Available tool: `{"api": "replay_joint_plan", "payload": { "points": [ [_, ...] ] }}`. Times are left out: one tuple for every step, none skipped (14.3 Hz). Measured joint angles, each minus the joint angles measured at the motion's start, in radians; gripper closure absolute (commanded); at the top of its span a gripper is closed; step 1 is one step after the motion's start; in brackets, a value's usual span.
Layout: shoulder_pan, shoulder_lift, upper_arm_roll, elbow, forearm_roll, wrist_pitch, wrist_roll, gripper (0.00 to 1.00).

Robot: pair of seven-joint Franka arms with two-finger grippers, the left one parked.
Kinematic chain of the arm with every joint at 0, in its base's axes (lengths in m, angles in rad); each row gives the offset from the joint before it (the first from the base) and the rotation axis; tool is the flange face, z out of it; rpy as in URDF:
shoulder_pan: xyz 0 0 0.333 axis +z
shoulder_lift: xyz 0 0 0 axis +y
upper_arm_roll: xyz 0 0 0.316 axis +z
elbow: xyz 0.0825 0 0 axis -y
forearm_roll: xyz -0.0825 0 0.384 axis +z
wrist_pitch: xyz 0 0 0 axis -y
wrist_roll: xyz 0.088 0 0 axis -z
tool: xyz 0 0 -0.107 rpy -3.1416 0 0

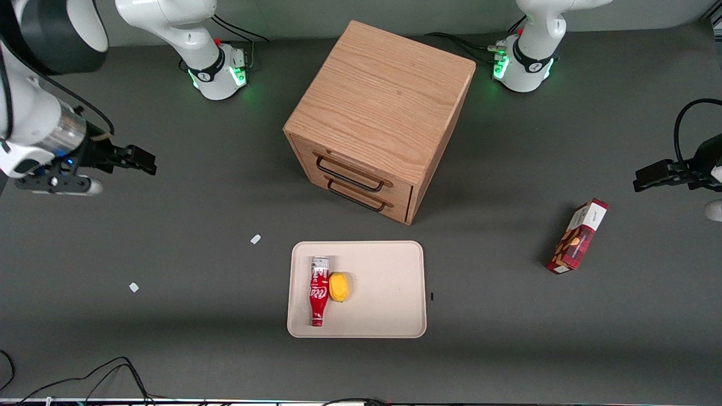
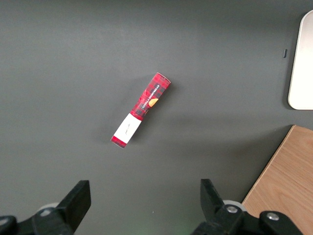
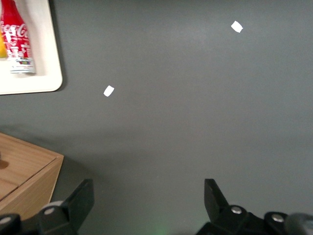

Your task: Place coke bottle on tray

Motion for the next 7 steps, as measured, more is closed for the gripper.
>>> {"api": "replay_joint_plan", "payload": {
  "points": [
    [0.032, -0.02, -0.042, -0.004, 0.02, -0.009, 0.0, 0.0],
    [0.044, -0.034, -0.062, -0.003, 0.03, -0.017, 0.0, 0.0],
    [0.044, -0.042, -0.068, -0.003, 0.034, -0.022, 0.0, 0.0],
    [0.044, -0.046, -0.071, -0.002, 0.035, -0.025, -0.001, 0.0],
    [0.043, -0.046, -0.069, -0.001, 0.036, -0.028, -0.001, 0.0],
    [0.036, -0.045, -0.058, -0.001, 0.037, -0.031, -0.001, 0.0],
    [0.016, -0.045, -0.037, -0.001, 0.037, -0.033, -0.001, 0.0]
  ]
}}
